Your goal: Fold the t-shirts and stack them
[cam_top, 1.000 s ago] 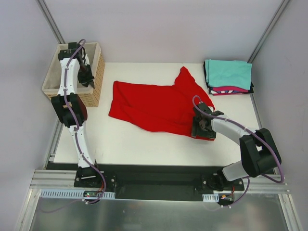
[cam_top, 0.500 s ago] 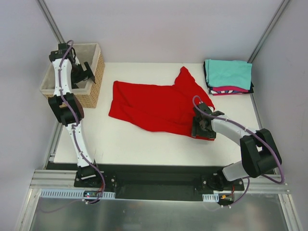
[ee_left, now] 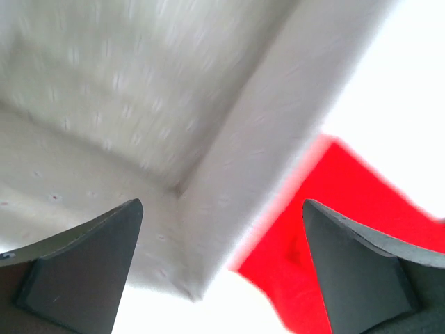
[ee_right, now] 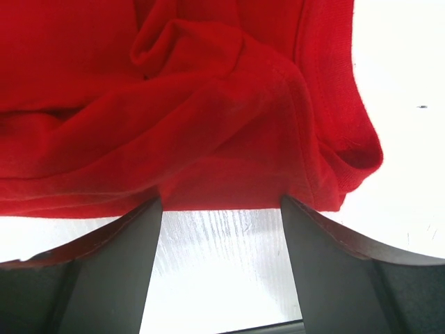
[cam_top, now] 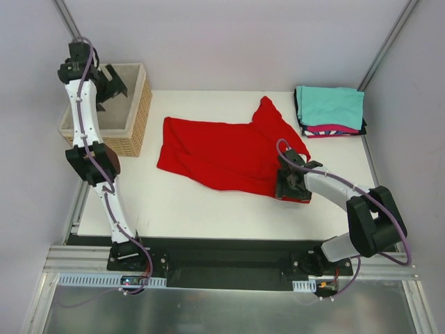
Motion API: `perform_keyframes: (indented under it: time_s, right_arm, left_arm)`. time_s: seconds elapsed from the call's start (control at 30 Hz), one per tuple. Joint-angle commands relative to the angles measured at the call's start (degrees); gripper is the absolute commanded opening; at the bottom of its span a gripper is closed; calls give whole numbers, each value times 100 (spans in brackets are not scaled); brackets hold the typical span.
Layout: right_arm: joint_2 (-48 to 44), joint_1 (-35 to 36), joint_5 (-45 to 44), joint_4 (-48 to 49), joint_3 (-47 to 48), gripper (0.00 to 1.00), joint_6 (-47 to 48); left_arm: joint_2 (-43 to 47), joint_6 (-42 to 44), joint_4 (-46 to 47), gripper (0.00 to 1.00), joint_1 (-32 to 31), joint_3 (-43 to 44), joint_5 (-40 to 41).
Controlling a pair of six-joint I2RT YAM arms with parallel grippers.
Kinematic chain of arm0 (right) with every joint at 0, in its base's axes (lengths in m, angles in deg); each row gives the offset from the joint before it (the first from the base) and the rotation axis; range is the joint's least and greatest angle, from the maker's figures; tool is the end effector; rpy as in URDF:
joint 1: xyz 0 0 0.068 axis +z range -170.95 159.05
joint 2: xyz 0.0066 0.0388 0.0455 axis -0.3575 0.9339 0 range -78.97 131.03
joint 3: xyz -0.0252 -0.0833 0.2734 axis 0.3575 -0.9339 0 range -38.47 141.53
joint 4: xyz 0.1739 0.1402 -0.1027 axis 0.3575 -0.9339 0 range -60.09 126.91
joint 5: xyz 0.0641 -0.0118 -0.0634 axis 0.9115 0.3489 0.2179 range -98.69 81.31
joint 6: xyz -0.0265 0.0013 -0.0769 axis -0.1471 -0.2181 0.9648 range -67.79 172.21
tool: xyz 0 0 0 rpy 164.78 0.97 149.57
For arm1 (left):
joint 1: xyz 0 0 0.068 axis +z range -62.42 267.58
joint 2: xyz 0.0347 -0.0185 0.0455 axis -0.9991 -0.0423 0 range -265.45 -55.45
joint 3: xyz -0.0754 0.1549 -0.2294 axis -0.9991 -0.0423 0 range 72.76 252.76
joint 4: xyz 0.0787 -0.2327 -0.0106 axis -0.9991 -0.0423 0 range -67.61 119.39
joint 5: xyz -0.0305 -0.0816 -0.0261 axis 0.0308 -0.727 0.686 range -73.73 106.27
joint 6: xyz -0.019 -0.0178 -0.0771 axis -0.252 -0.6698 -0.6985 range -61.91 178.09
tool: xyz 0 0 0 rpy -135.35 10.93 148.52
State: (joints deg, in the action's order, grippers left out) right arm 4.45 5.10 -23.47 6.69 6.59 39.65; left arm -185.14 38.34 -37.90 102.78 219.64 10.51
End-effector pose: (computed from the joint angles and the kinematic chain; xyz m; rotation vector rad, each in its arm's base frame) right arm 0.2382 0.0963 0.1631 -0.2514 2.6904 -0.1619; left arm 0.4754 0.1219 0.3420 -0.6917 2.3455 -0.1580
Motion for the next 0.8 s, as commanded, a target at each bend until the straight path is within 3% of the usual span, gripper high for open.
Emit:
perform_keyframes:
  time_s: [0.0,0.13,0.23,0.27,0.33,0.37,0.47,0.57,0.77]
  right_arm:
    - [-212,59,-121,7,-23,73,52]
    - [-194,76,-165,-10,-6,73,60]
    - [-229,94,-182,-37,3,73,52]
    - [-282,85,-191,-63,3,73,43]
    - [-343,85,-235,-107,38,74,34]
    - [-378,85,-270,-159,73,74,8]
    - [-598,94,-358,-344,222,74,25]
    - [-800,85,-560,-625,503,76,43]
    - [-704,85,-675,-986,1197,76,52]
  left_arm:
    - [1426,-196,611,99,-543,701,251]
    - [2428,-65,795,99,-1421,-272,75]
    - [3492,32,1128,99,-2300,-1853,495]
    - [3781,-11,1243,99,-2450,-2805,549]
    - [4573,-290,1306,99,-2654,-3777,550]
    - [4862,-397,1532,99,-2697,-4948,550]
    - [5944,-626,2025,99,-2768,-7033,549]
    - [6569,-723,2167,99,-2768,-8154,796]
    - [6580,-583,2369,99,-2768,-8896,822]
